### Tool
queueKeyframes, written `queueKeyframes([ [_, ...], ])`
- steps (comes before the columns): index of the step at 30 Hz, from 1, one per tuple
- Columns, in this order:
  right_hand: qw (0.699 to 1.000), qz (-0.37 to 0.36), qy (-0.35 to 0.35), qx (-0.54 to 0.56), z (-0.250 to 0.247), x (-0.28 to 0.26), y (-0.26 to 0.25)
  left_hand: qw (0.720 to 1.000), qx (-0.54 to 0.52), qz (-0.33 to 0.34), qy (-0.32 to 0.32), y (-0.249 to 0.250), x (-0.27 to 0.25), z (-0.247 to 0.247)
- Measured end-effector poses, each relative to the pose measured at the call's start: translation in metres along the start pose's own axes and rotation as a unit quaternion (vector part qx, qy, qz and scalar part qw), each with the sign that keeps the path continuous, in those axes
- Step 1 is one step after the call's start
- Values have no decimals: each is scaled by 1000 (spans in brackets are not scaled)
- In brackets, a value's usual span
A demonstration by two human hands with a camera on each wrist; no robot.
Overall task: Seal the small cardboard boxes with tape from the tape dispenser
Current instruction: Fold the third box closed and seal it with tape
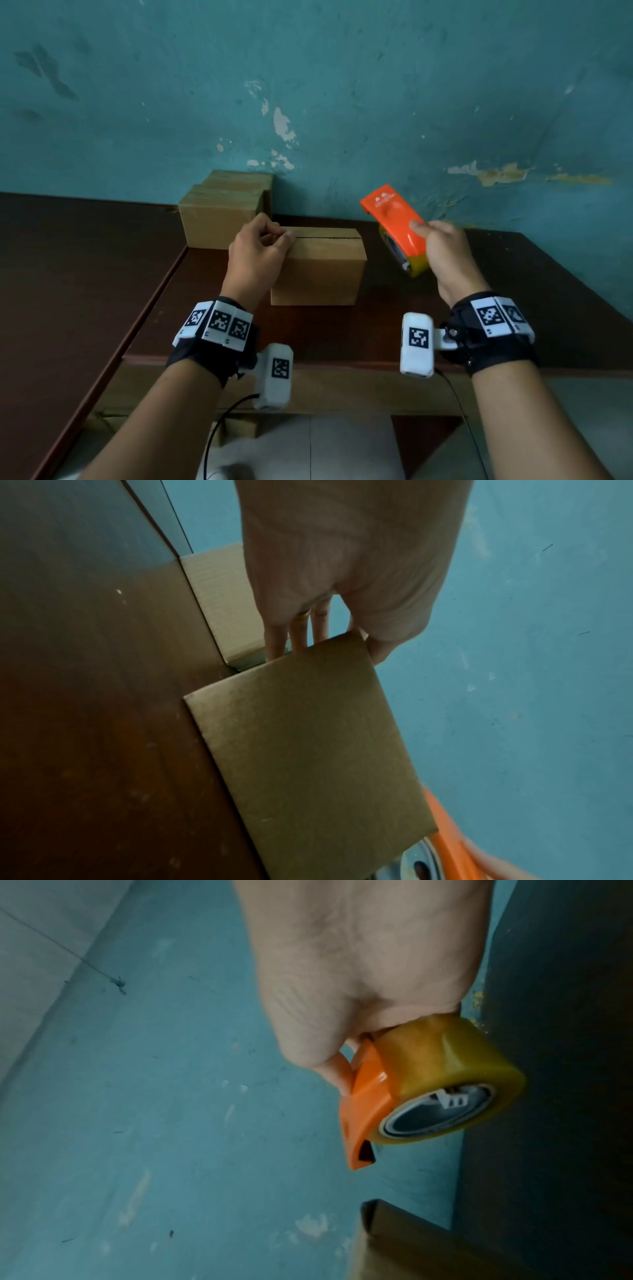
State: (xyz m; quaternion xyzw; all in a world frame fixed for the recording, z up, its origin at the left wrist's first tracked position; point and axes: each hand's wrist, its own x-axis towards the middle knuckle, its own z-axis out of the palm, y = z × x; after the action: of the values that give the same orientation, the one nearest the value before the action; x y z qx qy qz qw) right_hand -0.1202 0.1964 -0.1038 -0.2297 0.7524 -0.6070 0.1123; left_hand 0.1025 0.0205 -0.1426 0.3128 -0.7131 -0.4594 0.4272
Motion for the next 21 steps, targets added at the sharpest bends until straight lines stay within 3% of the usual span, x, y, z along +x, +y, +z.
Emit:
queueKeyframes([
  [9, 992, -93, 9, 90, 3, -22, -67, 1000, -7, -21, -8, 4, 0, 0],
  [16, 987, -91, -126, 35, 42, -31, -113, 999, -22, -17, -15, 5, 1, -4],
  [21, 980, -99, -172, -31, 71, -24, -122, 1000, -17, -18, -11, 5, 2, -5],
])
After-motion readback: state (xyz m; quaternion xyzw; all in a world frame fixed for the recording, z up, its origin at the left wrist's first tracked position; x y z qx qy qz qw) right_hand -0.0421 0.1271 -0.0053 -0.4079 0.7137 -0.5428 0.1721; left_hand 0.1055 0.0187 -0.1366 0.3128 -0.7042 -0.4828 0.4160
